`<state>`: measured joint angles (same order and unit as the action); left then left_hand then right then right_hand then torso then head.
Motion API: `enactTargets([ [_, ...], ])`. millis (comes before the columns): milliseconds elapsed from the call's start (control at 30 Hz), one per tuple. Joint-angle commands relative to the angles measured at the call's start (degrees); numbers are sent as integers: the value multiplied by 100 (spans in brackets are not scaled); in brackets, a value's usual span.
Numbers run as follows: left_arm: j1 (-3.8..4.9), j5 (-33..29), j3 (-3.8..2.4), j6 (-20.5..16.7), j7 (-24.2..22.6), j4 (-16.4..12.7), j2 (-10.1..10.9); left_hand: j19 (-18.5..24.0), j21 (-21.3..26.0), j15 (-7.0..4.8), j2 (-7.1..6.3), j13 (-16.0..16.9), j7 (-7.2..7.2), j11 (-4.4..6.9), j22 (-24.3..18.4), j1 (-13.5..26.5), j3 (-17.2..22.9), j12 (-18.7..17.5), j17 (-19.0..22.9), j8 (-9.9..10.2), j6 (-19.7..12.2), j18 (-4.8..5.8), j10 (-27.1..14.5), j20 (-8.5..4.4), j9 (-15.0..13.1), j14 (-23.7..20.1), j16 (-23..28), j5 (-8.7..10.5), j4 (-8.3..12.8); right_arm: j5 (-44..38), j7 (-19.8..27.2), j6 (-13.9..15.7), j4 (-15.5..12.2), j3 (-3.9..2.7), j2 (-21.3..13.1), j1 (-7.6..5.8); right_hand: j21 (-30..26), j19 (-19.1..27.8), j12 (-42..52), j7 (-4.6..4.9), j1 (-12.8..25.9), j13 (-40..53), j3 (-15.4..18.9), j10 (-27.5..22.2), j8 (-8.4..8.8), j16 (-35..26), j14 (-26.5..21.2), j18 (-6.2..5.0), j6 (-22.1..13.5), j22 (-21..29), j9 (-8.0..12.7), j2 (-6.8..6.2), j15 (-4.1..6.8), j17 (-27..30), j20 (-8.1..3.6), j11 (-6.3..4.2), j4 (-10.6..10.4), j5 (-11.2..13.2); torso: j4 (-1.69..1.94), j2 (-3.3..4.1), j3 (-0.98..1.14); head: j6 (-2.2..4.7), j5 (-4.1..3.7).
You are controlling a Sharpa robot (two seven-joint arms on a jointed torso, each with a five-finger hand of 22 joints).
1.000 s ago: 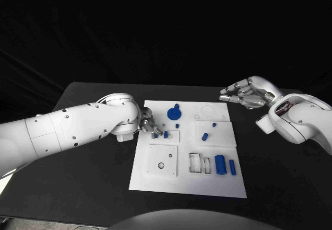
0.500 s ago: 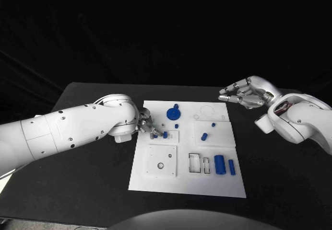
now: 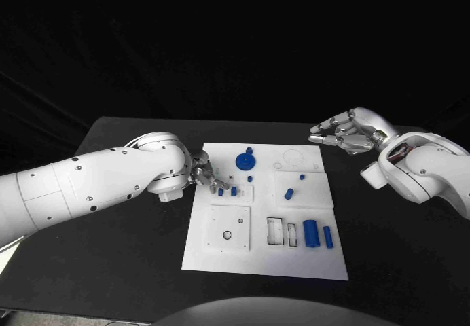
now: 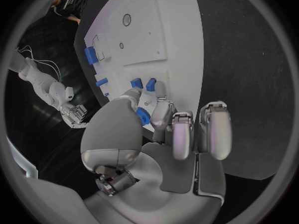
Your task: Assemble the parts on the task board
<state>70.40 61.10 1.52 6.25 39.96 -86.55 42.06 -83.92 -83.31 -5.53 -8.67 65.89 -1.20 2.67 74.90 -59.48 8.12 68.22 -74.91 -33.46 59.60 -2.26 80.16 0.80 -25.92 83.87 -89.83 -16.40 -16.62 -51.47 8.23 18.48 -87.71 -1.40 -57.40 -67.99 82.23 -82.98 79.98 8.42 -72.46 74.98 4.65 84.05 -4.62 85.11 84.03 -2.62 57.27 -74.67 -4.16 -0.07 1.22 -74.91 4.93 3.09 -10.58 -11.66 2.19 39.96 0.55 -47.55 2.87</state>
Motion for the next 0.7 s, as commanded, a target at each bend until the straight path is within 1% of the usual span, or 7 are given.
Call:
enactTargets([
  [33,5,-428,-12,-729,-260,-25,40,-258,191,-16,62,-219,-33,-28,614,-12,-175,-215,-1509,4,-131,-20,-169,-29,9,613,-17,-31,-5,-6,48,-49,0,0,6,5,-33,20,-32,-43,-29,878,30,94,-33,-28,398,-66,-7,7,-8,23,2,-533,-18,-1,-8,-42,-1,1,2,4,-1],
  [167,9,-1081,-18,-1361,-875,-8,104,166,1253,120,86,-1563,-233,-204,-404,-27,-738,-1534,-1386,80,-695,-268,-1169,64,57,571,68,-39,-17,-6,47,-50,3,1,7,6,-34,20,-33,-43,-29,877,34,93,-32,-31,397,-66,-9,8,-7,23,2,-529,-18,-1,-8,-45,-4,1,4,13,-4],
  [200,10,-1253,-19,-1500,-1050,-4,119,528,2076,188,105,-2074,-337,-273,-1160,-56,-885,-2065,-816,129,-906,-426,-1647,134,88,345,502,-51,-20,-6,47,-50,3,1,6,7,-34,20,-33,-43,-29,877,34,93,-32,-31,397,-66,-9,8,-7,23,2,-529,-18,-1,-8,-45,-4,1,3,16,-7],
  [300,11,-1568,-20,-1834,-1534,2,155,1447,4206,387,118,-2310,-574,-526,-3008,-153,-1191,-2374,714,213,-1410,-755,-2260,335,180,-433,1896,-65,-24,-6,47,-49,4,2,3,7,-34,20,-33,-43,-29,877,34,93,-32,-31,397,-66,-9,8,-7,23,2,-529,-18,-1,-8,-45,-4,4,2,26,-28],
  [400,11,-1622,-20,-2117,-2239,16,155,1840,5054,621,180,-2672,-783,-765,-3600,-610,-1234,-2744,2667,218,-1709,-791,-2874,532,309,-1680,3906,-4,-64,-5,48,-46,6,2,0,8,-34,20,-32,-43,-29,878,35,94,-32,-31,396,-66,-9,8,-7,24,2,-528,-18,-1,-8,-47,-1,5,1,41,-39],
  [567,10,-726,-7,-2355,-3356,108,-11,1795,5474,660,541,-3179,-838,-814,-3965,-2143,-647,-3159,3033,306,-1744,-825,-3199,612,543,-1840,4243,-3,546,-4,60,-36,20,3,14,9,-35,21,-32,-43,-30,878,36,94,-32,-31,396,-66,-9,9,-7,25,2,-528,-18,-1,-8,-49,0,-1,-2,77,-56],
  [700,8,303,33,-2366,-3779,275,-259,1614,5614,599,344,-4113,-743,-755,-4134,-2850,-101,-3872,3263,883,-1280,-825,-2860,502,1138,-1782,4353,269,724,0,71,-37,32,3,39,11,-35,21,-32,-43,-30,878,36,94,-32,-31,396,-66,-9,9,-7,25,2,-528,-18,-1,-8,-49,-3,4,-3,130,-94],
])
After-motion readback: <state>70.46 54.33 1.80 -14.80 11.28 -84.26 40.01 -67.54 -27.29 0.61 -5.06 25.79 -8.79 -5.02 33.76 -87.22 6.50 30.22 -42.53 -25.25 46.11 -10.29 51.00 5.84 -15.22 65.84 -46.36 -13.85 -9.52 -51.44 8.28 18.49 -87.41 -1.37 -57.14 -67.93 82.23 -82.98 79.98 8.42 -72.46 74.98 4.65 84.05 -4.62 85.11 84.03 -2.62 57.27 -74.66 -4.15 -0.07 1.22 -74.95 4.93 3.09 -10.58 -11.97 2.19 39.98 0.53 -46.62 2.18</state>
